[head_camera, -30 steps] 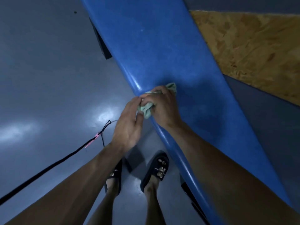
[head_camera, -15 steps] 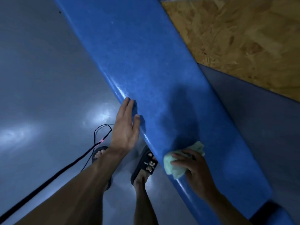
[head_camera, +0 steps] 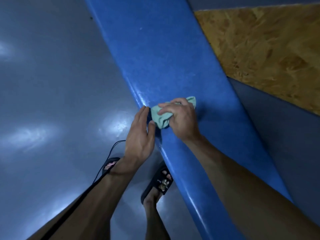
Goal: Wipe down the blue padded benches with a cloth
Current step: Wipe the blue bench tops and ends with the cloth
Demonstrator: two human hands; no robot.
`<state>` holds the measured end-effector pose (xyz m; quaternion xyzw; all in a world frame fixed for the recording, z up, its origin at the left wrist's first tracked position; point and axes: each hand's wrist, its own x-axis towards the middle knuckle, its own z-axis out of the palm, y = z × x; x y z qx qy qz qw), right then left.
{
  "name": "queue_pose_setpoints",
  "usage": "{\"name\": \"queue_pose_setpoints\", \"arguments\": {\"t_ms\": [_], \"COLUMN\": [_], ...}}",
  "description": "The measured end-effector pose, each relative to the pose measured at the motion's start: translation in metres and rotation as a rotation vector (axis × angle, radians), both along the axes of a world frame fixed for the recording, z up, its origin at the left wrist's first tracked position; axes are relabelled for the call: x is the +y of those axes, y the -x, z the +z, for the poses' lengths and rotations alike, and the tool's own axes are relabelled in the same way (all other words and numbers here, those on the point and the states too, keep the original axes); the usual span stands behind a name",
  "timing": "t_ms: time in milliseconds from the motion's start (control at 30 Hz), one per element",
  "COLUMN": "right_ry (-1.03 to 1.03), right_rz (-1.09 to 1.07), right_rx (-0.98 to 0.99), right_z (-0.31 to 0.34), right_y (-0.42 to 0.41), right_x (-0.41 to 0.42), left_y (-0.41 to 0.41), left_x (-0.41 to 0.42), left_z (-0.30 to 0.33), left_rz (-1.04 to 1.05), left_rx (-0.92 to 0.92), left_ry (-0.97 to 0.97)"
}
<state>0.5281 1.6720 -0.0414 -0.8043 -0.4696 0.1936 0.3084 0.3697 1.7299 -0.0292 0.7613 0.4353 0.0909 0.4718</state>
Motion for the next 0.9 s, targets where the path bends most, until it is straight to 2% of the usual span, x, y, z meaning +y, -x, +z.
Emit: {"name": "queue_pose_setpoints", "arguments": {"t_ms": [100, 167, 267, 333, 433, 533, 633, 733, 800, 900], "right_ry": [0.035, 0.115, 0.121, 0.150, 0.190, 0.132, 0.044, 0.071, 0.070, 0.052], "right_rz": [0.034, 0.040, 0.013, 0.000, -0.017, 0.009, 0.013, -0.061, -0.054, 0.010], "right_rx": [-0.014, 0.021, 0.041, 0.063, 0.030, 0.034, -0.065, -0.105, -0.096, -0.033], "right_z": [0.002, 0.008, 0.015, 0.015, 0.008, -0.003, -0.015, -0.029, -0.029, -0.013], "right_y": [0.000, 0.011, 0.026, 0.028, 0.018, -0.002, -0.030, -0.059, -0.064, -0.045], "right_x": [-0.005, -0.046, -0.118, -0.134, -0.103, -0.036, 0.048, 0.116, 0.122, 0.059], "left_y": [0.003, 0.001, -0.005, -0.009, -0.012, -0.012, -0.014, -0.013, -0.012, -0.015], "left_x": [0.007, 0.012, 0.020, 0.024, 0.025, 0.027, 0.028, 0.029, 0.029, 0.028], "left_z": [0.001, 0.001, -0.001, -0.003, -0.003, -0.004, -0.004, -0.007, -0.008, -0.005], "left_rz": [0.048, 0.075, 0.112, 0.129, 0.142, 0.141, 0.143, 0.140, 0.136, 0.160], "left_rx": [-0.031, -0.062, -0.045, -0.041, -0.031, -0.025, -0.009, -0.008, -0.019, -0.037], "left_ry": [-0.013, -0.018, 0.012, 0.017, 0.024, -0.003, -0.045, -0.069, -0.062, -0.058]}}
